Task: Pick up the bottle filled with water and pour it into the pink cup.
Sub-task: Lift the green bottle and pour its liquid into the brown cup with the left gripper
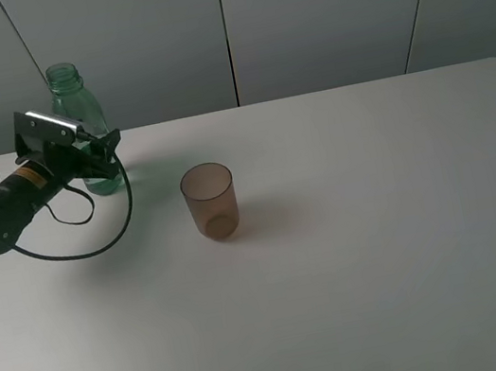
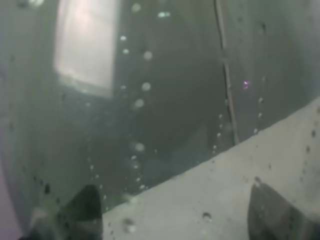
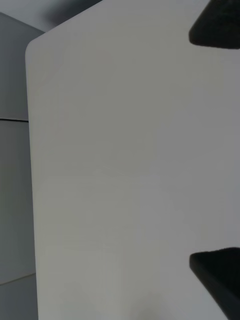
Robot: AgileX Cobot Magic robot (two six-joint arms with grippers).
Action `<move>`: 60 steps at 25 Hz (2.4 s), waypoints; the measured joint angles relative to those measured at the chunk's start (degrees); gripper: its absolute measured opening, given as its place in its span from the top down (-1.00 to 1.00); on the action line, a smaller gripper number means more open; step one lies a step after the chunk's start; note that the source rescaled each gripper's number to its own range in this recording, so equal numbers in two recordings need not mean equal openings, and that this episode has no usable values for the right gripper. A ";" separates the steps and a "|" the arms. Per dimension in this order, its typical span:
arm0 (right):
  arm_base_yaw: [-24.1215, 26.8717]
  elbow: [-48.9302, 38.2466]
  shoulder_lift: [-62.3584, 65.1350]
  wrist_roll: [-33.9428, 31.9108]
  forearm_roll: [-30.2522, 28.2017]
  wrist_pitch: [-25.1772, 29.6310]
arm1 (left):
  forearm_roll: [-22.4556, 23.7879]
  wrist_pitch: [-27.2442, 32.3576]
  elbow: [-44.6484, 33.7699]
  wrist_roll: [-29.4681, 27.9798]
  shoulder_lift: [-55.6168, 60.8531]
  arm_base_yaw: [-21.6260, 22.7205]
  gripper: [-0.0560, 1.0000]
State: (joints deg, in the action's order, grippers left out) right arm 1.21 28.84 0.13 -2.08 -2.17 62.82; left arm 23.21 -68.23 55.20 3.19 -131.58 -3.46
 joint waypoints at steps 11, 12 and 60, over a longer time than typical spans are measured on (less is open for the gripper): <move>0.00 0.00 0.00 0.00 0.00 0.00 | 18.77 1.29 20.21 0.58 1.00 -0.33 0.89; 0.00 0.00 0.00 0.00 0.00 0.00 | 20.92 1.29 22.54 0.43 1.00 -0.33 0.89; 0.00 0.00 0.00 0.00 0.00 0.00 | 56.11 0.23 49.35 20.80 -15.56 -7.28 0.89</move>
State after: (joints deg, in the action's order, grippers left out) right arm 1.21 28.84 0.13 -2.08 -2.17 62.82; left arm 79.32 -68.00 104.55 23.99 -147.13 -10.74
